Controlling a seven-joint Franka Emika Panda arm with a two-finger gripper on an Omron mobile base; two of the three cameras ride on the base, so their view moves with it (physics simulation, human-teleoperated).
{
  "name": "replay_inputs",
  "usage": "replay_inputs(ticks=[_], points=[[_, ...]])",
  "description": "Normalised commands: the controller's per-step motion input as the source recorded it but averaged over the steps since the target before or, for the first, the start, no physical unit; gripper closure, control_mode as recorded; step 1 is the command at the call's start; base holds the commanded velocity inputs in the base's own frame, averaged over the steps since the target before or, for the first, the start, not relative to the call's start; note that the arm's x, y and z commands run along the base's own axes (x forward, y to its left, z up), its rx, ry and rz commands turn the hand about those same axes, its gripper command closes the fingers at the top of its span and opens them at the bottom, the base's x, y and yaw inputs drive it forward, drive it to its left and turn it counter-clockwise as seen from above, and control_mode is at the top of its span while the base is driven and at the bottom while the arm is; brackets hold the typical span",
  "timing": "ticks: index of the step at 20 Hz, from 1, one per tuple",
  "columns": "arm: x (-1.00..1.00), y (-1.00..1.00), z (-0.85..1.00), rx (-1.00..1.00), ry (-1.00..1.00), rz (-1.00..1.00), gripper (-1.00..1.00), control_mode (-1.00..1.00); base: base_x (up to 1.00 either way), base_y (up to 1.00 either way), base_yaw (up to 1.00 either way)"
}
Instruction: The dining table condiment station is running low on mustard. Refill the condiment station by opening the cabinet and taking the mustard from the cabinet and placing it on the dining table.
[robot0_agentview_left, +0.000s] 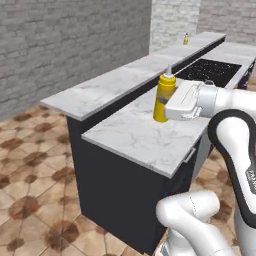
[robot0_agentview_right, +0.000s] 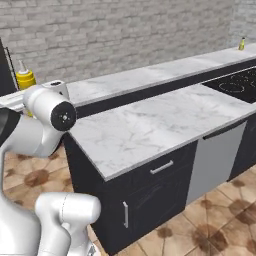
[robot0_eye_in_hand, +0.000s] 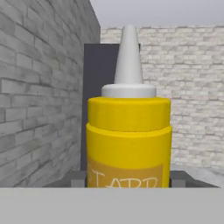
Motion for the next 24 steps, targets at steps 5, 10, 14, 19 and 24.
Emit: replay_inputs(ticks=[5,10,14,19,24], points=[[0.0,0.0,0.0,0.0,0.0,0.0,1.0,1.0,0.41,1.0,0.03],[0.0,0.0,0.0,0.0,0.0,0.0,1.0,1.0,0.99,1.0,-0.05],[0.0,0.0,0.0,0.0,0.0,0.0,1.0,1.0,1.0,1.0,-0.16],[0.0,0.0,0.0,0.0,0.0,0.0,1.0,1.0,1.0,1.0,-0.27],[0.0,0.0,0.0,0.0,0.0,0.0,1.0,1.0,0.96,1.0,-0.36]])
